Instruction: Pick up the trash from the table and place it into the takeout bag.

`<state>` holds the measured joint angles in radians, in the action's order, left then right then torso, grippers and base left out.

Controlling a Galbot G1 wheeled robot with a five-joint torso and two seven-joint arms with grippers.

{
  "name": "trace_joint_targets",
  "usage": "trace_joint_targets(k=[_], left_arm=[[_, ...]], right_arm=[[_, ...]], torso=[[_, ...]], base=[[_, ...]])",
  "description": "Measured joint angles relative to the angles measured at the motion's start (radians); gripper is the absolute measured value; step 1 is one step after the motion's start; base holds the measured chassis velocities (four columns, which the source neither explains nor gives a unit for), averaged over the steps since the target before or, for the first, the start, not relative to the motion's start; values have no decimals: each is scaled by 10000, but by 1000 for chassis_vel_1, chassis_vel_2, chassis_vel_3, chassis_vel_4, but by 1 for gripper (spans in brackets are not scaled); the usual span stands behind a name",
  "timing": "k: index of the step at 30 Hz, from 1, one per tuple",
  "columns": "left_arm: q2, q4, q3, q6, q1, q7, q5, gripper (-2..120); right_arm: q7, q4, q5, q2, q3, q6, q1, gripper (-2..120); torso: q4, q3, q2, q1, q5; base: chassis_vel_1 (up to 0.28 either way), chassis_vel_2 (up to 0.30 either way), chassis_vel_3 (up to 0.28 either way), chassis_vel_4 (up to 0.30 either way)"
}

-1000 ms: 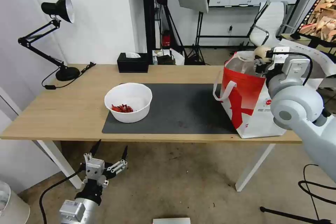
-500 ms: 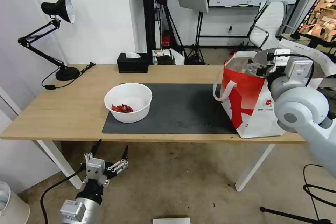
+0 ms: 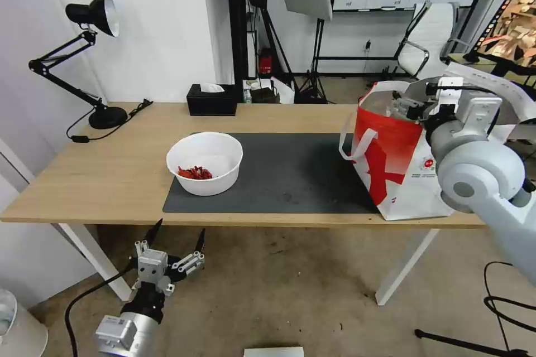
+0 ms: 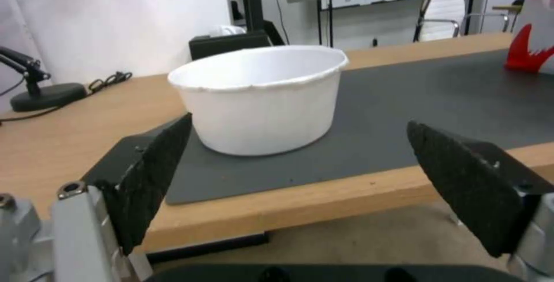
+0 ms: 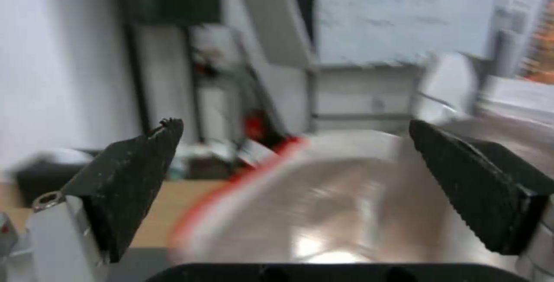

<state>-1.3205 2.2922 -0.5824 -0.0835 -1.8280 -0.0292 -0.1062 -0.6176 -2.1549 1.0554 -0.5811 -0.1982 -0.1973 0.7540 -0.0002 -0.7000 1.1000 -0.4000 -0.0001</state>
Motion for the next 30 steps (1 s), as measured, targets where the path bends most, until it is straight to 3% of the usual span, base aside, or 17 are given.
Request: trace_joint_targets(k=[1, 3, 4, 6, 7, 9, 10, 12, 13, 15, 20, 30], left_arm=[[0, 0, 0, 0, 0, 0, 0, 100], [-139, 78, -130, -80, -77, 1, -13, 100], [-139, 78, -130, -80, -77, 1, -13, 100], [-409, 262, -420, -198, -250, 17, -37, 100], [-409, 262, -420, -198, -250, 17, -37, 100], [-474, 310, -522, -209, -250, 29, -68, 100], [-474, 310, -522, -209, -250, 29, -68, 100], [-474, 299, -527, -215, -228, 31, -75, 100], [-474, 299, -527, -215, -228, 31, -75, 100], [-477, 229, -466, -225, -216, 31, -72, 100], [-498, 91, -328, -232, -189, 29, -31, 100], [-485, 36, -263, -233, -175, 17, -5, 100]], right_arm=[[0, 0, 0, 0, 0, 0, 0, 100], [901, -367, -646, -96, -254, 1270, 935, 100], [901, -367, -646, -96, -254, 1270, 935, 100], [2062, -680, -1899, -606, -603, 2742, 2655, 100], [2062, -680, -1899, -606, -603, 2742, 2655, 100], [2733, -875, -2881, -1128, -1138, 3442, 4484, 100], [2733, -875, -2881, -1128, -1138, 3442, 4484, 100], [3416, -996, -3886, -1847, -1984, 3962, 6593, 100], [3416, -996, -3886, -1847, -1984, 3962, 6593, 100], [3874, -894, -4783, -2519, -2498, 4385, 8373, 100], [4197, -441, -5962, -3221, -2674, 4625, 9876, 100], [4001, -97, -6352, -3421, -2326, 4133, 9843, 100]], torso=[[0, 0, 0, 0, 0], [-2, 1, 0, 1, -3], [-2, 1, 0, 1, -3], [10, -1, 0, 0, 1], [10, -1, 0, 0, 1], [3, 0, 0, 0, 2], [3, 0, 0, 0, 2], [-1, 2, 1, 2, 2], [-1, 2, 1, 2, 2], [-2, 2, 1, 1, -1], [-1, 2, 1, 3, -1], [3, 0, 1, 1, 0]], base=[[0, 0, 0, 0], [0, 0, 0, 0], [0, 0, 0, 0], [0, 0, 0, 0], [0, 0, 0, 0], [0, 0, 0, 0], [0, 0, 0, 0], [0, 0, 0, 0], [0, 0, 0, 0], [0, 0, 0, 0], [0, 0, 0, 0], [0, 0, 0, 0]])
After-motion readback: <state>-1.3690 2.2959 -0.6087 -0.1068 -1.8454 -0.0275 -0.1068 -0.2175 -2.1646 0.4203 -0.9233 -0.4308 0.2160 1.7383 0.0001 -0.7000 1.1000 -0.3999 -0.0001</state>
